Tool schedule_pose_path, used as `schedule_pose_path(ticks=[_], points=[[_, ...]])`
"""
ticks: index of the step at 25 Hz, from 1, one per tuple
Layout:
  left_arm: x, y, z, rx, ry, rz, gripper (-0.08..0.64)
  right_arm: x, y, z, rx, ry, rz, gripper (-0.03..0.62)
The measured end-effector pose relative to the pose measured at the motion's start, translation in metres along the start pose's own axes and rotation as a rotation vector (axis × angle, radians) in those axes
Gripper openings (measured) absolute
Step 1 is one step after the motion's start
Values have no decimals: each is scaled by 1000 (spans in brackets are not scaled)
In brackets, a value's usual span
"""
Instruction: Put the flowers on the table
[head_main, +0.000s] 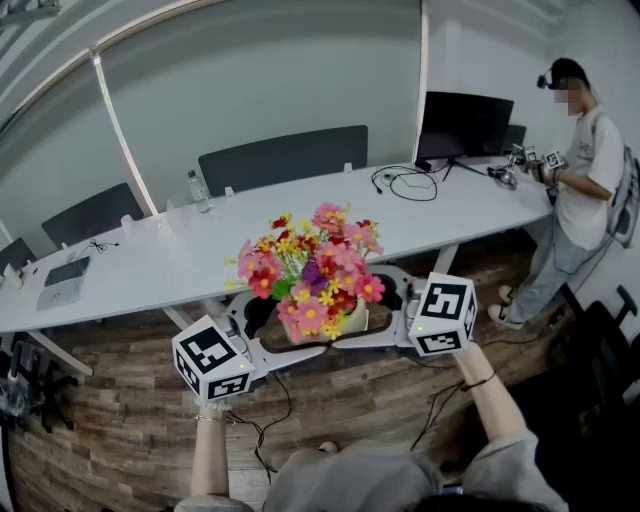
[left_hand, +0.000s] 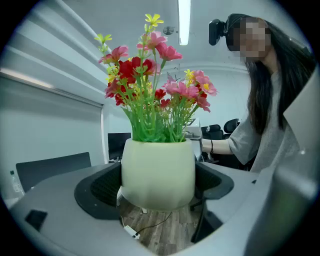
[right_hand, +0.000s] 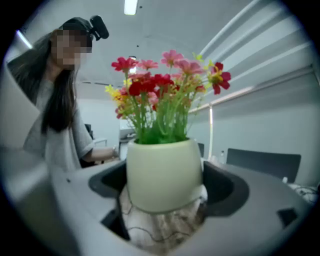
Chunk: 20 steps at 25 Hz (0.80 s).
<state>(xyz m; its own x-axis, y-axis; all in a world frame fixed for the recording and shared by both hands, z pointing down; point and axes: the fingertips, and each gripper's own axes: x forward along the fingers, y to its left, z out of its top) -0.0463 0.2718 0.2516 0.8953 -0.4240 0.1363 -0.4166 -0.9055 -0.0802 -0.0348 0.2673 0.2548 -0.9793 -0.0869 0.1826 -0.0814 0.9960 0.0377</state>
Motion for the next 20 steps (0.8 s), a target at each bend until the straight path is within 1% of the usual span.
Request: schedule_pose_path(ticks=[5, 9, 16, 20], points=[[1, 0, -2, -12, 0, -2, 449, 0, 1, -1, 10, 11, 0, 456], [2, -1, -3, -29, -20, -10, 449, -2, 1, -2, 24, 5, -3, 456], [4, -3, -3, -40, -23, -23, 449, -4, 2, -3, 22, 20, -14, 456], [10, -14, 1, -45, -24, -31, 449, -17, 9, -2, 32, 18, -19, 456]])
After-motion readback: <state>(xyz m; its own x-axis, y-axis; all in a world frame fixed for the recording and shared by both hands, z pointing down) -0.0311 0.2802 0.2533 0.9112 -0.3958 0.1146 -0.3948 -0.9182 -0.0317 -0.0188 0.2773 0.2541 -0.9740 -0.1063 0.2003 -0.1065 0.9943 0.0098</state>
